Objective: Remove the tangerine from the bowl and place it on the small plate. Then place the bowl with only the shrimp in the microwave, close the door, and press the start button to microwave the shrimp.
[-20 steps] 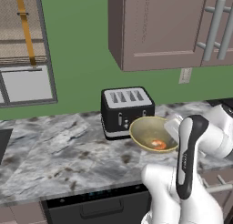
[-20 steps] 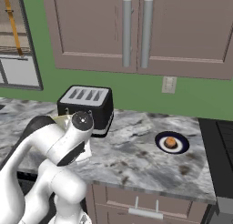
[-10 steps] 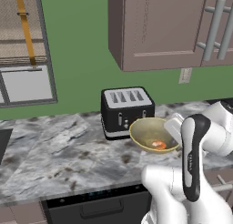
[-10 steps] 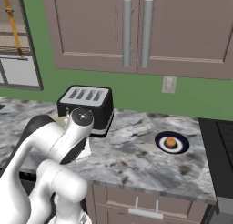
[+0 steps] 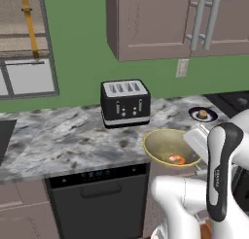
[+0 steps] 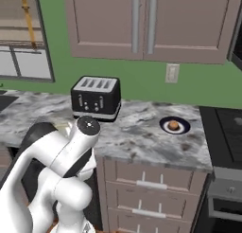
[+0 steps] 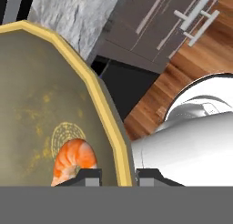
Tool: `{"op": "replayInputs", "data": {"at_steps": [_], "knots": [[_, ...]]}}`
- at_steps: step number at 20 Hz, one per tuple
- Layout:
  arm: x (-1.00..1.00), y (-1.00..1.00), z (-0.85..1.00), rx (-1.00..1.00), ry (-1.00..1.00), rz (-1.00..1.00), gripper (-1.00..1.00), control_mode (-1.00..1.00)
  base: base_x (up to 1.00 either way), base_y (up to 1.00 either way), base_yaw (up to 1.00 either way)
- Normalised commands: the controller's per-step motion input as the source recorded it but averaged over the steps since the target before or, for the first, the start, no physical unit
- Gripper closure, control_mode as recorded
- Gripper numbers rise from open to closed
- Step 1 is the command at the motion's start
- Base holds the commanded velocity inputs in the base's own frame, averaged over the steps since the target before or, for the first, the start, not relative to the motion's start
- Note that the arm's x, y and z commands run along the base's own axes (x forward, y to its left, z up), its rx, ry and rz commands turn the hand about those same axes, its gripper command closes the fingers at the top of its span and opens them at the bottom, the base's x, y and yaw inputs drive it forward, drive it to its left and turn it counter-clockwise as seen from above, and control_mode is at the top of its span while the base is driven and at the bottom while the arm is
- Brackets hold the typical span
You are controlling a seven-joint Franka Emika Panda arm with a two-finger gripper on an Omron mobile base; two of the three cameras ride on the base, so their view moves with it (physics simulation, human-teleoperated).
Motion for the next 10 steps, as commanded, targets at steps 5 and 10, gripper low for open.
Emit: {"op": "replayInputs", "data": {"at_steps": [5,10], "knots": [[0.0,0.0,0.0,0.0,0.0,0.0,1.0,1.0,-1.0,-0.69,-0.24],[0.0,0.0,0.0,0.0,0.0,0.0,1.0,1.0,-0.51,-1.0,-0.26]]}}
